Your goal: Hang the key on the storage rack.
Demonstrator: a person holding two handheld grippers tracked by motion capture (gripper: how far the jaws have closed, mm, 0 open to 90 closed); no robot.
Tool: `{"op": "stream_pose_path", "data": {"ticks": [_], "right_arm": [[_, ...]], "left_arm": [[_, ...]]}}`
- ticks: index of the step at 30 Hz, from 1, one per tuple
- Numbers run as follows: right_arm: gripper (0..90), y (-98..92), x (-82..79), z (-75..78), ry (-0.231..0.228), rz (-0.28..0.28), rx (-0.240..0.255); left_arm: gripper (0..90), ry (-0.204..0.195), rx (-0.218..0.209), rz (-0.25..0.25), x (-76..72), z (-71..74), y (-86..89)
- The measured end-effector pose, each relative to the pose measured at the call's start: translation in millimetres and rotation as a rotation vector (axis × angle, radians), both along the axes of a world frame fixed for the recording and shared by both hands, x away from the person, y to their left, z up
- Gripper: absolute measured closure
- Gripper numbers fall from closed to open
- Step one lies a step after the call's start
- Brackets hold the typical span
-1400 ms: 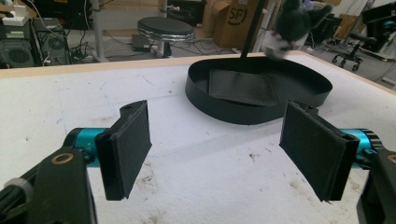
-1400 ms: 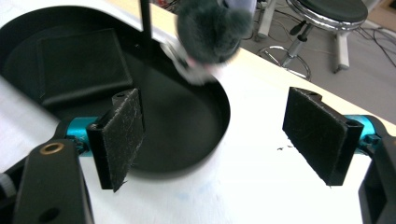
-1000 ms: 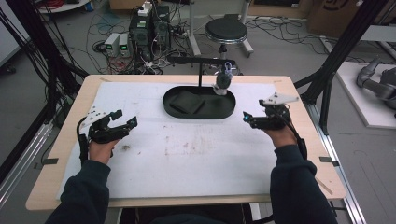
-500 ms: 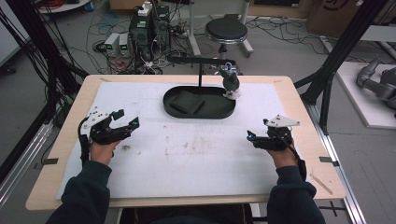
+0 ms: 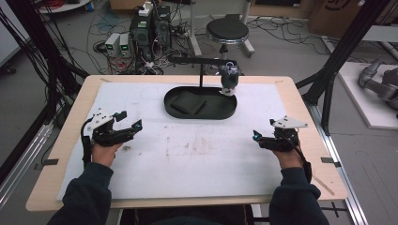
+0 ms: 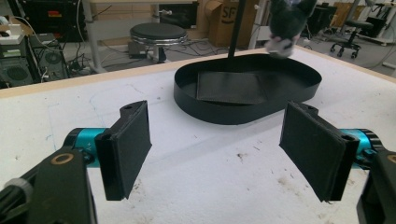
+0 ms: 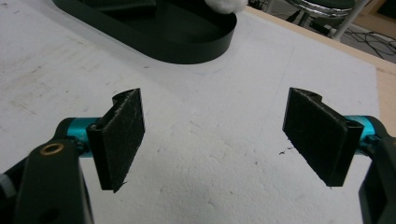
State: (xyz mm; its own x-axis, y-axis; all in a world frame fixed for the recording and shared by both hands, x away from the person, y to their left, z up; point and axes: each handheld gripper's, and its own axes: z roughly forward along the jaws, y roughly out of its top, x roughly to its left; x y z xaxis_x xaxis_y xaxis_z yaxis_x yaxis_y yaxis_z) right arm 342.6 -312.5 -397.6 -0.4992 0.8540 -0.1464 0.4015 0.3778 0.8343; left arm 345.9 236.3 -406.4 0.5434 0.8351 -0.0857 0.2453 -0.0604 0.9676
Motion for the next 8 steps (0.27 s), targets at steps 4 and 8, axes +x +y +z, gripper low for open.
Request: {"op": "stream_pose_path", "data": {"ticks": [4, 8], "right_arm": [[21.3, -0.1, -0.3, -0.1, -0.002, -0.001, -0.005], [21.3, 2.1, 0.3, -0.8, -0.007, 0.007, -0.021]], "left_arm": [[24.3, -0.001, -0.002, 0.003, 0.4, -0.2, 0.4], [24.2, -0.001, -0.002, 0.002, 0.5, -0.3, 0.4]]}}
